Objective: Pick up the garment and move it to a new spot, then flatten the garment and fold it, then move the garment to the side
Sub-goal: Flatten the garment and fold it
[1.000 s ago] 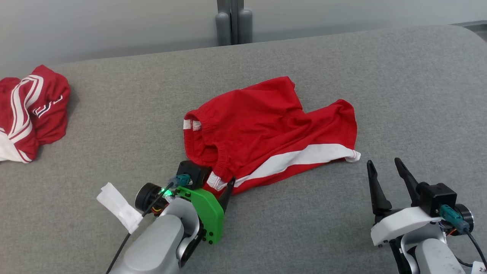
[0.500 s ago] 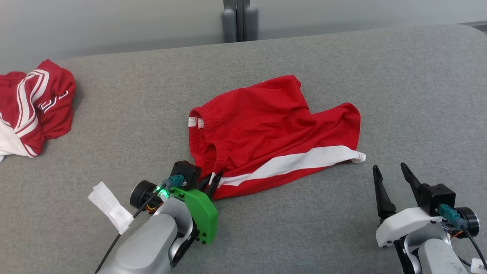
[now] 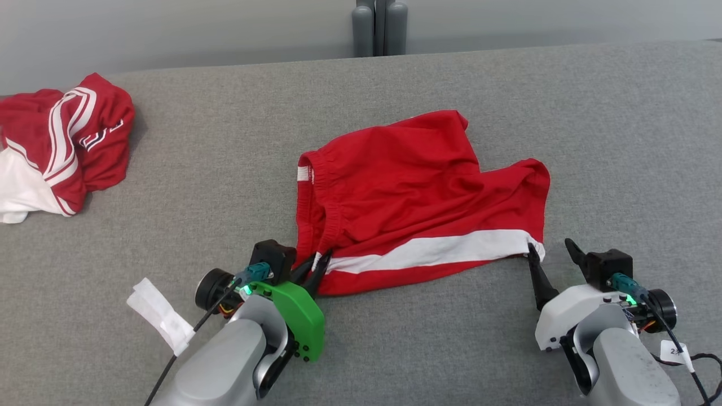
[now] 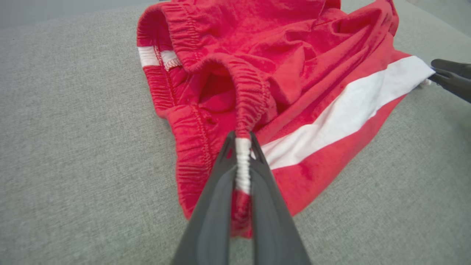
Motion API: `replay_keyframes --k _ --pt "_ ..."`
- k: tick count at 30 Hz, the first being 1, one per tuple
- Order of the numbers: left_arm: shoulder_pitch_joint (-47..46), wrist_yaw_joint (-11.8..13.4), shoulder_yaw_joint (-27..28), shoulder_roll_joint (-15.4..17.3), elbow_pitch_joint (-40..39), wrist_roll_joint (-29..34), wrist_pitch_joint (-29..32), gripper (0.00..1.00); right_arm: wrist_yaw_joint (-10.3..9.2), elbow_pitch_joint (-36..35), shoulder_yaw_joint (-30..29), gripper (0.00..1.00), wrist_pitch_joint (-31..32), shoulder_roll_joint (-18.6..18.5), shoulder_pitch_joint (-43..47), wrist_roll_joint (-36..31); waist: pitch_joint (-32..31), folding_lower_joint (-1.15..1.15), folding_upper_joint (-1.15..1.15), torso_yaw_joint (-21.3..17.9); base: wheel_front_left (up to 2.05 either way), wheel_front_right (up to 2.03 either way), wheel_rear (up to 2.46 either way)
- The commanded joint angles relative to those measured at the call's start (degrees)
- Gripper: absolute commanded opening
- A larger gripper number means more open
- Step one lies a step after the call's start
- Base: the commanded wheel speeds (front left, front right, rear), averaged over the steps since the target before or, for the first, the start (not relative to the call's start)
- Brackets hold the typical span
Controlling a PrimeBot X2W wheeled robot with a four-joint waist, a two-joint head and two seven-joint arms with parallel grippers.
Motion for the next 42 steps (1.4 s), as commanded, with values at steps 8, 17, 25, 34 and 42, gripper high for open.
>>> replay_keyframes --k 8,17,25,34,42 --pt "1.36 0.37 -0.25 -0.15 -0.29 -0.3 -1.1 0.0 -0.08 6.7 2.97 1.0 0.01 -0.2 -2.31 1.89 -0.07 0.0 0.0 0.77 0.0 0.0 0.0" --pt "1.36 0.8 0.14 0.8 -1.46 -0.74 -1.83 0.0 -0.04 10.22 6.02 0.34 0.15 -0.03 -4.42 -2.12 0.57 0.0 0.0 0.16 0.0 0.0 0.0" --pt "1.44 1.33 0.63 1.63 -2.89 -1.18 -2.49 0.0 -0.05 8.74 5.29 0.0 0.05 -0.28 -5.97 -3.03 0.64 0.0 0.0 0.0 0.0 0.0 0.0" --pt "2.36 1.39 3.83 2.51 -7.23 -4.54 -3.63 0.0 -0.06 -0.25 3.14 0.0 -0.01 -0.23 -4.32 -3.27 -1.26 0.0 0.0 -0.86 0.0 0.0 0.0" --pt "2.28 0.7 10.71 4.58 -17.88 -10.22 -4.93 0.0 -0.06 -11.23 6.81 0.0 1.24 -2.81 -4.04 1.42 -5.08 0.0 0.0 -2.13 0.0 0.0 0.0"
